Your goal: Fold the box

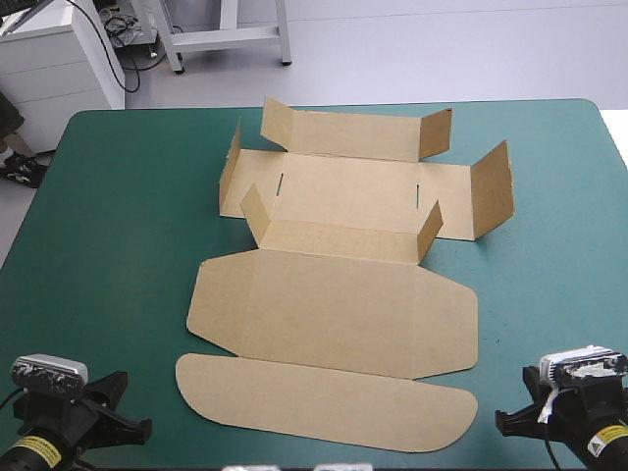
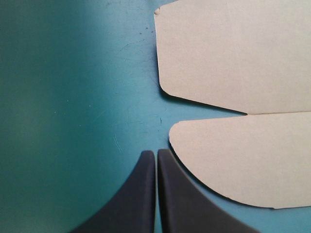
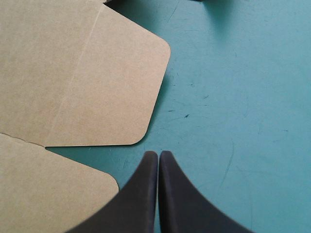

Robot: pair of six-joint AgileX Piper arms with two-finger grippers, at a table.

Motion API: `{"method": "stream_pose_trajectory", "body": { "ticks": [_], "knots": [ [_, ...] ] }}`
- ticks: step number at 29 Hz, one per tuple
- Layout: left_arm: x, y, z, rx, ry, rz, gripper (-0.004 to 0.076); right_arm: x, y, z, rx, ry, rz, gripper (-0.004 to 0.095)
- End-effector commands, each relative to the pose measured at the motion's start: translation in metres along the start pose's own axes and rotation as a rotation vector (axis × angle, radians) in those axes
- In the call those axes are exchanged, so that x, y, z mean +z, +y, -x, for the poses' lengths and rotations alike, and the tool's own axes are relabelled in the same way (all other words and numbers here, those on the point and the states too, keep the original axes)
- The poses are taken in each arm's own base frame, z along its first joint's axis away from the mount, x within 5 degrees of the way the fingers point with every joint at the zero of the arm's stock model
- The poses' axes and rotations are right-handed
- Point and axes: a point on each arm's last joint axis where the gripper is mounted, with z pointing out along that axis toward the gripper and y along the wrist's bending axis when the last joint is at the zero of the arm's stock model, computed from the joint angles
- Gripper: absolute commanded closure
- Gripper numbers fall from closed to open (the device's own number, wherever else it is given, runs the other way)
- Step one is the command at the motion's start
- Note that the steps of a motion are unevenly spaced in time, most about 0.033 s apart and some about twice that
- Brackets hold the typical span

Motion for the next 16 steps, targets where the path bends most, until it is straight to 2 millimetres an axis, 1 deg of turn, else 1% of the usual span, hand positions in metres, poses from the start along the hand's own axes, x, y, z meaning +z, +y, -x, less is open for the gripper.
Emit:
{"method": "stream_pose_trajectory", "body": {
  "ticks": [1,16],
  "knots": [
    [-0.0048,-0.0017,0.0132,-0.010,-0.076,-0.014,0.0731,-0.0056,0.0005,0.0126,-0.003,-0.078,0.000,0.0913],
    [-0.0048,-0.0017,0.0132,-0.010,-0.076,-0.014,0.0731,-0.0061,0.0001,0.0122,-0.007,-0.070,-0.004,0.0913]
  ]
}}
